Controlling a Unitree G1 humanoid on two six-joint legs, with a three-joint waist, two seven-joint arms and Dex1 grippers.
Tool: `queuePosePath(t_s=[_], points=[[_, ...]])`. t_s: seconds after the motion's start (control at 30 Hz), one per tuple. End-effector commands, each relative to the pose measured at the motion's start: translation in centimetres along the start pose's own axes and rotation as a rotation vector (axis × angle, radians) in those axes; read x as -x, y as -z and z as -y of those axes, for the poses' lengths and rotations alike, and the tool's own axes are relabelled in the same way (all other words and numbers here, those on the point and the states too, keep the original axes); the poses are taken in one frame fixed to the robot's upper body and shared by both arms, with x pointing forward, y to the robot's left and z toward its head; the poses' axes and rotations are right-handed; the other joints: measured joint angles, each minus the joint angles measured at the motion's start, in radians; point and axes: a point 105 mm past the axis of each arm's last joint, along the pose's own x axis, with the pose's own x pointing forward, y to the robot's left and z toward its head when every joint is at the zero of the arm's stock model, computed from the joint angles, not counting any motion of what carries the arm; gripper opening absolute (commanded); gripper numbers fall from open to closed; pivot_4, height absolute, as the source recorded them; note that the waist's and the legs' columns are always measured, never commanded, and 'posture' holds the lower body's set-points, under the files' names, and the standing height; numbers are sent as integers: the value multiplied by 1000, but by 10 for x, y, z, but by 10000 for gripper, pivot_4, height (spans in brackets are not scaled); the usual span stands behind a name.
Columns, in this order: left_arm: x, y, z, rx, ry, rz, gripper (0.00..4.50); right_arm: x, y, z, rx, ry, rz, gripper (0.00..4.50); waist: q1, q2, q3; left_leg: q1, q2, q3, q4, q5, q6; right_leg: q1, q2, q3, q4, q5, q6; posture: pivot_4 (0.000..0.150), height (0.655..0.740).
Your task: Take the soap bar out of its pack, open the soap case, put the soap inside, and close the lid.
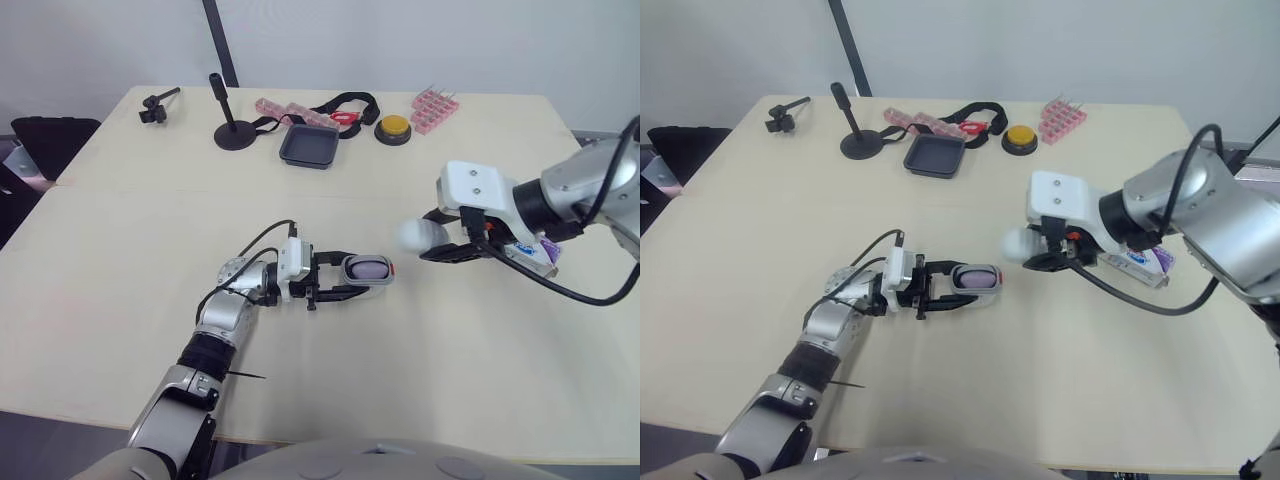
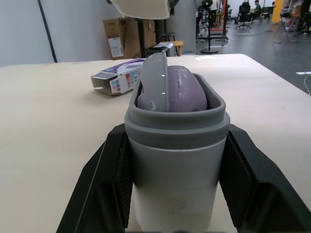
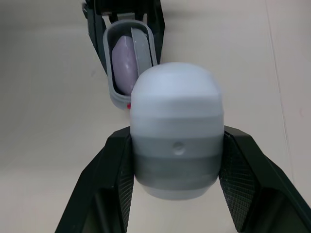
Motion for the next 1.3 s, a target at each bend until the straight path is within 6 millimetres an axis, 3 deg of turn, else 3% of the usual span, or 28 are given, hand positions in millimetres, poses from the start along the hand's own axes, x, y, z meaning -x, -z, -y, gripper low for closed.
queuePosePath(t_s=[0.03,0.23,0.47,1.3], points=[[-6,-6,-6,-47,-11,57,18769,1,-7,6,62,0,-12,19480,3,0,0,0,0,0,0,0,0,0,0,0,0,0,0,1500,7400],[-4,5,-6,-50,-45,70,18769,-7,-9,-3,76,-80,-14,19480,5,0,0,-1,0,0,1,0,1,-1,0,0,3,0,0,1500,7400],[-6,5,-8,-68,-37,67,18769,-18,-9,-9,40,-132,-30,19480,7,0,0,-1,0,0,3,0,1,-2,-1,0,4,0,0,1500,7400],[-12,3,-9,-70,-3,40,18769,-53,-17,-5,170,-144,-144,19480,8,0,0,-1,0,0,3,1,1,-3,-1,1,7,0,0,1500,7400]])
